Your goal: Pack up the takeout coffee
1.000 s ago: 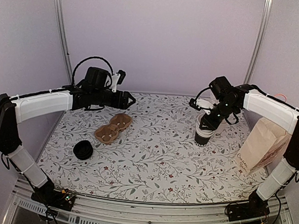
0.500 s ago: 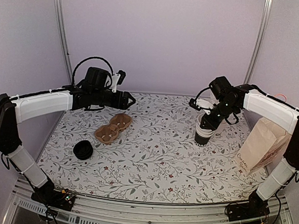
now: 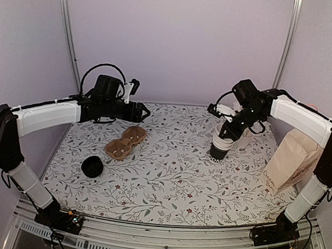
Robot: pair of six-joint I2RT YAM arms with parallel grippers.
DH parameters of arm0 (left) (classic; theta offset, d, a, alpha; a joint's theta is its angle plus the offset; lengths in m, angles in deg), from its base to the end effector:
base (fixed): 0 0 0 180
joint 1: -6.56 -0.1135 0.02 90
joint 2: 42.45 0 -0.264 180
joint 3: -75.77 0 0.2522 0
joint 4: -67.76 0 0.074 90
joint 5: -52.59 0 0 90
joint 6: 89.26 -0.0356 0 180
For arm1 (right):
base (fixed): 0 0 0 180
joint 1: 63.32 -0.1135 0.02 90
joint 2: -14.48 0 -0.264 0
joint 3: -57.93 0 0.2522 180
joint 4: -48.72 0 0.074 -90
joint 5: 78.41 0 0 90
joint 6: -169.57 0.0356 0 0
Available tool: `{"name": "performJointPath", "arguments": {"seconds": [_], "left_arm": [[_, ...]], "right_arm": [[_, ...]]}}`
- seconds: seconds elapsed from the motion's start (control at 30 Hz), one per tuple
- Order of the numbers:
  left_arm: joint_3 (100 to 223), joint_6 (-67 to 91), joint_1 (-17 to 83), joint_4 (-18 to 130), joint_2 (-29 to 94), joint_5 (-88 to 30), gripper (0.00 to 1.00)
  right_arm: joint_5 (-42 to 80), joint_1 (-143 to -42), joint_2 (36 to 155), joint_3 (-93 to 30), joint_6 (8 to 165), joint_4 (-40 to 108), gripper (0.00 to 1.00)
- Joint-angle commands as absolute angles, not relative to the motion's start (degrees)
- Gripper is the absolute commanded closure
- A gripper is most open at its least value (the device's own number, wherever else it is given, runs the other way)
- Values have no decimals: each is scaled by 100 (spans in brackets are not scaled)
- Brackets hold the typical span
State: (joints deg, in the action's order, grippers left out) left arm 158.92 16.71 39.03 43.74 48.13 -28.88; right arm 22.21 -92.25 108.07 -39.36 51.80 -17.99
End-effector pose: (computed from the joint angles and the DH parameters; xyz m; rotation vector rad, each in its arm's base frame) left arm 0.3059 -0.2009 0.2879 0.4034 2.1465 -0.6503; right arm 0.2924 0.1691 0.2961 -1.3162 2.3143 0.2538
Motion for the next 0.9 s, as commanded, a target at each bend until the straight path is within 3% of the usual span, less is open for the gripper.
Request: {"name": "performJointPath", "arguments": {"seconds": [0.0, 0.27, 0.37, 0.47, 0.53, 0.63, 0.7, 0.8, 0.87], "left_arm": [[16038, 1590, 3958, 4319, 4825, -2879, 25], [16045, 1607, 3952, 4319, 4842, -2845, 25], [16063, 1587, 3954, 4281, 4851, -2862, 25], [16081, 1576, 3952, 4257, 4847, -2875, 25], [16090, 1569, 3952, 4249, 4847, -2863, 25], [16090, 1574, 3956, 4240, 4866, -2872, 25], [16109, 1569, 3957, 4221, 4890, -2859, 25], [16124, 1577, 3956, 4198, 4928, -2844, 25], [16150, 1578, 3952, 4163, 4957, -2840, 25]], "right_arm": [[2297, -9350, 11075, -4406, 5073, -1819, 100], [1279, -9570, 11746, -5786, 4677, -1737, 100], [2147, -9412, 12099, -6713, 4510, -2121, 100], [1557, -9550, 12430, -6916, 4466, -2026, 100], [2306, -9443, 12762, -7343, 4339, -2451, 100], [1630, -9554, 12934, -7307, 4312, -2328, 100], [2215, -9409, 13072, -7647, 4032, -2564, 100], [1771, -9312, 13314, -7946, 4178, -2499, 100], [2904, -9119, 13547, -8664, 4036, -3130, 100]]}}
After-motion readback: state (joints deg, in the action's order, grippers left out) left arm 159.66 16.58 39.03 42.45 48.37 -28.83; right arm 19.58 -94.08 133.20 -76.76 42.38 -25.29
